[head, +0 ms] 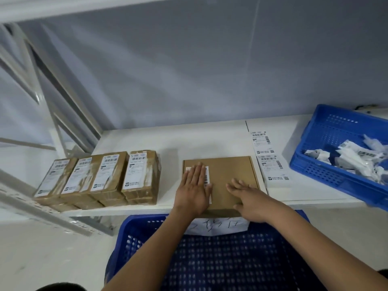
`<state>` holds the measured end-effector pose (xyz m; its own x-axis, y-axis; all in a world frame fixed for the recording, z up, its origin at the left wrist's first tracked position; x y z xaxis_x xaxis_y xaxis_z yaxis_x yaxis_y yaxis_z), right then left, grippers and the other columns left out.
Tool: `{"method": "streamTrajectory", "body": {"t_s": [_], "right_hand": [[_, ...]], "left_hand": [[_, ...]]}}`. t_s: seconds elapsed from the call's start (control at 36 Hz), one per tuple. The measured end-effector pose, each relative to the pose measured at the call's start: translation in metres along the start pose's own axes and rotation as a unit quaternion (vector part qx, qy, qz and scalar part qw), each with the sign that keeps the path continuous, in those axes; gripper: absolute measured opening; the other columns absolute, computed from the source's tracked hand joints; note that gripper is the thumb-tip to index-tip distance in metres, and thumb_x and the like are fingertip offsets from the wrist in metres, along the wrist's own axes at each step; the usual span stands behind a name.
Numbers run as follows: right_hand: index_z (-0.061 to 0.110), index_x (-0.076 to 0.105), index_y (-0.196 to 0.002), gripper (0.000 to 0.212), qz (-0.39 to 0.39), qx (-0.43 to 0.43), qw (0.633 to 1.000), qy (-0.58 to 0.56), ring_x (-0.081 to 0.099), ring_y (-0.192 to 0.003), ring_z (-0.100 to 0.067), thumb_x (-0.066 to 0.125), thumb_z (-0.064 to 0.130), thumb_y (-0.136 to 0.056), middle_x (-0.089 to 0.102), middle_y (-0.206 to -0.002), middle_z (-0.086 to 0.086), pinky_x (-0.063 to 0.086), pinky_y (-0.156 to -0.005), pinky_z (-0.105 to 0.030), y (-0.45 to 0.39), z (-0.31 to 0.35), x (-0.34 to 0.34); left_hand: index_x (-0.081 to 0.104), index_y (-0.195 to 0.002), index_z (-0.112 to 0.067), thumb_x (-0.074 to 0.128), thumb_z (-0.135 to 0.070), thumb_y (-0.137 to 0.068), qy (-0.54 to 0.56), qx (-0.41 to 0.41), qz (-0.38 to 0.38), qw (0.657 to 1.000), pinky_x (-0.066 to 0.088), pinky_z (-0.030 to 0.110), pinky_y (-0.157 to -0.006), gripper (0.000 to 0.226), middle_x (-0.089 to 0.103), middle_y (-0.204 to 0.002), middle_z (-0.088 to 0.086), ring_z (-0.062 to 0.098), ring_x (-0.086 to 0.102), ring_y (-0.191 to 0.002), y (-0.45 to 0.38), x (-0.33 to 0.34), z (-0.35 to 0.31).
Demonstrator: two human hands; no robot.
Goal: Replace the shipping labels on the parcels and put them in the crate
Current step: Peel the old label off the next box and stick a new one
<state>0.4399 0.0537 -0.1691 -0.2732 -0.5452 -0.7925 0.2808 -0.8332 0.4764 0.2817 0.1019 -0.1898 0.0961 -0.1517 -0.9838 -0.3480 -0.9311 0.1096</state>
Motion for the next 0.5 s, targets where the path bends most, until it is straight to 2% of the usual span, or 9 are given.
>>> {"method": "streamTrajectory", "body": {"t_s": [0.06, 0.17, 0.28, 0.42, 0.5], "right_hand": [[0.027, 0.001, -0.160, 0.070, -0.006, 0.005, 1.000, -0.005, -0.014, -0.152, -0.012, 0.045, 0.021, -0.106, -0.017, -0.165, 0.005, -0.008, -0.121, -0.029, 0.001, 0.000, 0.001], [0.028, 0.001, -0.161, 0.070, -0.018, 0.012, 1.000, -0.019, -0.017, -0.151, -0.011, 0.044, 0.018, -0.106, -0.018, -0.165, 0.007, -0.012, -0.116, -0.025, 0.005, 0.002, 0.003], [0.028, 0.001, -0.160, 0.070, -0.025, 0.022, 0.999, -0.018, -0.017, -0.152, -0.012, 0.043, 0.016, -0.105, -0.018, -0.165, 0.005, -0.012, -0.119, -0.028, 0.009, 0.005, 0.004], [0.026, 0.000, -0.161, 0.070, -0.024, 0.028, 0.999, -0.023, -0.016, -0.153, -0.014, 0.041, 0.016, -0.105, -0.017, -0.166, 0.003, -0.010, -0.122, -0.031, 0.011, 0.007, 0.002], [0.027, 0.001, -0.161, 0.070, -0.031, 0.028, 0.999, -0.027, -0.017, -0.152, -0.013, 0.041, 0.015, -0.105, -0.017, -0.166, 0.004, -0.011, -0.121, -0.031, 0.009, 0.004, 0.005]], "left_hand": [[-0.011, -0.161, -0.015, -0.020, -0.056, -0.089, 0.005, 0.009, 0.000, 1.000, -0.013, 0.035, -0.126, 0.084, -0.016, -0.169, 0.001, 0.016, -0.018, -0.155, 0.008, 0.002, -0.001], [-0.009, -0.162, -0.016, -0.020, -0.055, -0.091, 0.005, 0.027, 0.003, 1.000, -0.009, 0.037, -0.128, 0.082, -0.015, -0.169, 0.000, 0.016, -0.018, -0.155, 0.028, 0.006, -0.004], [-0.011, -0.161, -0.017, -0.020, -0.054, -0.090, -0.003, 0.045, 0.017, 0.999, -0.011, 0.036, -0.127, 0.081, -0.019, -0.167, -0.001, 0.017, -0.020, -0.154, 0.045, 0.008, -0.008], [-0.010, -0.162, -0.016, -0.016, -0.057, -0.095, -0.007, 0.055, 0.026, 0.998, -0.006, 0.040, -0.128, 0.078, -0.019, -0.167, -0.002, 0.017, -0.019, -0.155, 0.061, 0.015, -0.009], [-0.008, -0.162, -0.016, -0.018, -0.060, -0.093, -0.001, 0.049, 0.032, 0.998, -0.013, 0.036, -0.126, 0.082, -0.019, -0.166, -0.003, 0.016, -0.019, -0.155, 0.061, 0.014, -0.011]]}}
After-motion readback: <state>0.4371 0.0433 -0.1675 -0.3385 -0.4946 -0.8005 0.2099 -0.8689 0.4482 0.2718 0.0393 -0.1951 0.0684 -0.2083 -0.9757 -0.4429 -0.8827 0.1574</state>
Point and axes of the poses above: each hand's wrist, its own y-axis away from the middle knuckle, its own x-axis out of the palm, z = x × y, the point moved 7 cm from there along -y, towards the middle knuckle
